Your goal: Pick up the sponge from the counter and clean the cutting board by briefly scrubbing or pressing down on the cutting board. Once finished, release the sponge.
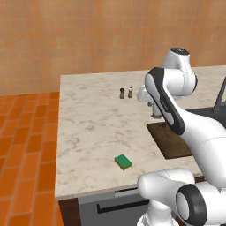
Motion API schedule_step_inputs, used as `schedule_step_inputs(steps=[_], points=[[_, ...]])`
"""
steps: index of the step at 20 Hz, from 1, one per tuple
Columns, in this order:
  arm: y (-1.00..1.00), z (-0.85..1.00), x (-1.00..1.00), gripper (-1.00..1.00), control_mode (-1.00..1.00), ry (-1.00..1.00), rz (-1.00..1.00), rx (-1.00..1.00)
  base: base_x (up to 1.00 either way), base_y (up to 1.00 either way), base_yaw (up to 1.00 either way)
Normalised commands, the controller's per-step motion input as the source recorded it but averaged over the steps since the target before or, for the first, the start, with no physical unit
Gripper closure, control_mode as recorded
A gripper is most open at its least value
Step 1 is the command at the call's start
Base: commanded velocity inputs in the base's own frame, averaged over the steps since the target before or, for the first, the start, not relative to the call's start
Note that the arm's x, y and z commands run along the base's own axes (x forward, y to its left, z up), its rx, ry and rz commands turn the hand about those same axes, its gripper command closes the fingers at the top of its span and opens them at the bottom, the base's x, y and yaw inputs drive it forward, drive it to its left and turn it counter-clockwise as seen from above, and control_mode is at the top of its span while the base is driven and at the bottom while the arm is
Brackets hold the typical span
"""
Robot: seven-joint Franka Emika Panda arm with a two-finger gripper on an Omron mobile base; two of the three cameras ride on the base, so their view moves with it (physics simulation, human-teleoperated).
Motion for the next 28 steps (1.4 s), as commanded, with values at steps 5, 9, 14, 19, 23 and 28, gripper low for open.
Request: schedule_step_inputs(steps=[5, 9, 14, 19, 23, 28], points=[[0.27, -0.34, -0.05, -1.00, -1.00, 0.00, 0.00, -0.03, 0.00, 0.00, 0.00], [0.50, -0.56, -0.10, -1.00, -1.00, 0.00, 0.03, -0.06, 0.00, 0.00, 0.00], [0.25, -0.48, 0.00, -1.00, -1.00, 0.04, 0.02, -0.02, 0.00, 0.00, 0.00], [0.01, -0.33, -0.06, -1.00, -1.00, 0.17, 0.08, 0.00, 0.00, 0.00, 0.00], [0.00, -0.32, -0.44, -1.00, -1.00, 0.13, 0.14, 0.00, 0.00, 0.00, 0.00], [0.05, -0.41, -0.35, -1.00, -1.00, 0.07, 0.12, 0.00, 0.00, 0.00, 0.00]])
